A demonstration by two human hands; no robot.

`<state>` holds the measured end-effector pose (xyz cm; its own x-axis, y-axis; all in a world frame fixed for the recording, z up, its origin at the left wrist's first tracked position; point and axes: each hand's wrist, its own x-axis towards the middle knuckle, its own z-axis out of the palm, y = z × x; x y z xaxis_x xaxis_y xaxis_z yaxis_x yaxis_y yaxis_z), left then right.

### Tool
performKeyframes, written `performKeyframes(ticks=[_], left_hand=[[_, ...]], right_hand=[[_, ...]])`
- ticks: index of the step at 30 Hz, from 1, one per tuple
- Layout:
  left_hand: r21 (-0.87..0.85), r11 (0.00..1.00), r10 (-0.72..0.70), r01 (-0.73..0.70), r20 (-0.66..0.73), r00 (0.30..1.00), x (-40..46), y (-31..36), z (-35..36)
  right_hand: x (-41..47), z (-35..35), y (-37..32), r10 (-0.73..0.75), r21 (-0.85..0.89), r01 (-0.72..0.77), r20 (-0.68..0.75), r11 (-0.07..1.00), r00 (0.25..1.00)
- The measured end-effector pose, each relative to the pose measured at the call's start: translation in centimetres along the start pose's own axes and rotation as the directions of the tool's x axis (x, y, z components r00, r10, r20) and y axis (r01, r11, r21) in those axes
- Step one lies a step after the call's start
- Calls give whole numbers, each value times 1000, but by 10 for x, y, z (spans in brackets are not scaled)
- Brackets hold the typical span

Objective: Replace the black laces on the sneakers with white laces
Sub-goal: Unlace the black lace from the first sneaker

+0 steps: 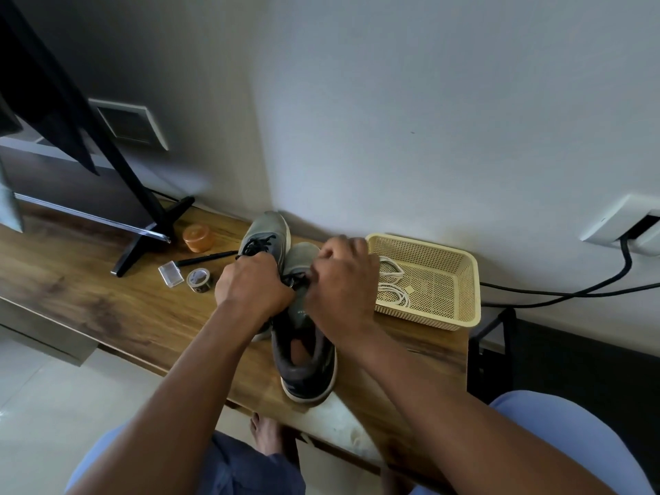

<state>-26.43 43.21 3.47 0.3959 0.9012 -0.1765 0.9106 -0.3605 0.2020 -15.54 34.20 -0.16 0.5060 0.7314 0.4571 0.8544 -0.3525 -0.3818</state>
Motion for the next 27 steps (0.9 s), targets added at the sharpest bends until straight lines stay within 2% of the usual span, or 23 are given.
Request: performKeyframes(ticks=[3, 6, 9, 11, 14, 16, 19, 22, 25, 27], left_hand=[[-14, 1000, 5, -5, 14, 1000, -1, 1, 0], [-23, 1000, 4, -3, 25, 1000, -1, -1, -2], [-38, 999, 4, -3, 28, 1000, -1, -1, -2], [-51, 999, 3, -1, 30, 1000, -1, -1, -2], [-67, 998, 0, 2, 41, 999, -1, -2, -2], [-70, 998, 1, 2, 41, 999, -1, -1, -2], [-54, 999, -4, 5, 30, 1000, 0, 0, -1], [-52, 999, -2, 4, 39, 999, 0, 0, 0], [-58, 998, 6, -4, 38, 999, 0, -2, 1], [-41, 999, 16, -15, 25, 1000, 0, -2, 2]], right_hand=[[10, -6, 12, 130, -5, -130, -23, 991, 991], [11, -7, 10, 138, 20, -139, 57, 990, 989], [7, -6, 2, -34, 36, 29, 153, 999, 988], [1, -4, -3, -136, 6, 138, 246, 990, 960], [-10, 4, -6, -198, -62, 231, 332, 971, 922], [-12, 6, -5, -184, -95, 222, 306, 970, 934], [-4, 2, -1, -54, -29, 58, 129, 998, 990], [6, -4, 5, 44, 6, -44, 14, 999, 999], [11, -8, 7, 38, -34, -37, 23, 999, 999], [8, -8, 3, -47, -19, 49, 90, 999, 995]])
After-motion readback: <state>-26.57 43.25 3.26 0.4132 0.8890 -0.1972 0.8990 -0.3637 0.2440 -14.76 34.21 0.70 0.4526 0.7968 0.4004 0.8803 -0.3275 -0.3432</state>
